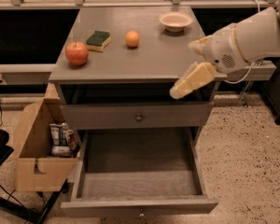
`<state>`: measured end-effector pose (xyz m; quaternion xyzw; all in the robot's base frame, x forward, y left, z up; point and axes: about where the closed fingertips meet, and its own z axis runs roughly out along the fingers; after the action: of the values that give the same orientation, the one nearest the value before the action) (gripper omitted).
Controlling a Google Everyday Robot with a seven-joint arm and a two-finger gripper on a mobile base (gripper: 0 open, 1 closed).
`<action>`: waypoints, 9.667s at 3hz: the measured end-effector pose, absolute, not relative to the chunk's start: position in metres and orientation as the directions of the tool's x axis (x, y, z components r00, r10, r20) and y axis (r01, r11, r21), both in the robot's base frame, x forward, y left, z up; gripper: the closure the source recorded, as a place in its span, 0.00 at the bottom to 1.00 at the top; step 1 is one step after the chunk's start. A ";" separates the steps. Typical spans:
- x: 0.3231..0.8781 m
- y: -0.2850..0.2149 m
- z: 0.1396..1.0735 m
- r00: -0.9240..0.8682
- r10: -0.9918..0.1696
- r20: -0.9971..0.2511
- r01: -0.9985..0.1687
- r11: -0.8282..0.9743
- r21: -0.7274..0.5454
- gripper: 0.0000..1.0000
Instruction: Place apple into middle drawer
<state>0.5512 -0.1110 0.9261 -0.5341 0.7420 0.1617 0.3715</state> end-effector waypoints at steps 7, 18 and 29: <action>0.717 0.135 0.939 0.024 -0.284 -0.959 -0.897 0.418 -0.146 0.00; 0.750 0.232 0.829 -0.104 -0.317 -0.943 -0.923 0.385 -0.028 1.00; 0.758 0.237 0.858 -0.117 -0.348 -0.930 -0.916 0.401 -0.035 0.64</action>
Offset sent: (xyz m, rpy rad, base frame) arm 0.1019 0.1205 0.0120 0.4570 -0.1611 0.0780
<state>0.7582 0.2374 0.8579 -0.4605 0.6860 0.2960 0.4793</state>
